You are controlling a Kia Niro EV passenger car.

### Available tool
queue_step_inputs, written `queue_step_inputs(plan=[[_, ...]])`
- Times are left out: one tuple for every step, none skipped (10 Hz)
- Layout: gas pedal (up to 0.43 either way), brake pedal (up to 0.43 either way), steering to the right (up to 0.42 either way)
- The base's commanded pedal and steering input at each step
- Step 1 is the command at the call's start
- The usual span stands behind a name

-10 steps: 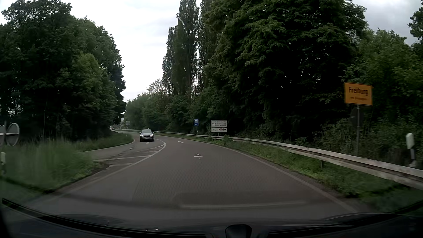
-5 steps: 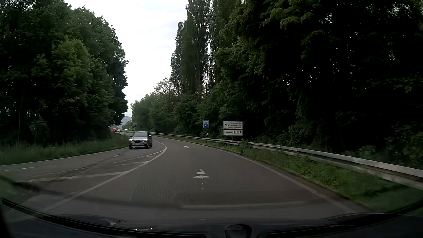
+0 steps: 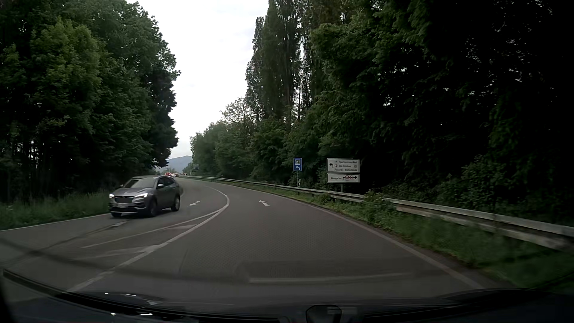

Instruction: Follow the waypoints while adhering to traffic rules and regulations

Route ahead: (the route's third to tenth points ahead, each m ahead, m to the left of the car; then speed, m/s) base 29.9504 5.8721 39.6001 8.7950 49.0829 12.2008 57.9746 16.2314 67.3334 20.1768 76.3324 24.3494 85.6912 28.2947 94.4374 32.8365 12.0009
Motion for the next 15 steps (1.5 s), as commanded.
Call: queue_step_inputs(plan=[[0.067,0.0,-0.041],[0.067,0.0,-0.041],[0.067,0.0,-0.041],[0.067,0.0,-0.042],[0.067,0.0,-0.042],[0.067,0.0,-0.042],[0.067,0.0,-0.04],[0.067,0.0,-0.039],[0.067,0.0,-0.039],[0.067,0.0,-0.039],[0.067,0.0,-0.039],[0.067,0.0,-0.039],[0.067,0.0,-0.036],[0.067,0.0,-0.034],[0.067,0.0,-0.033]])
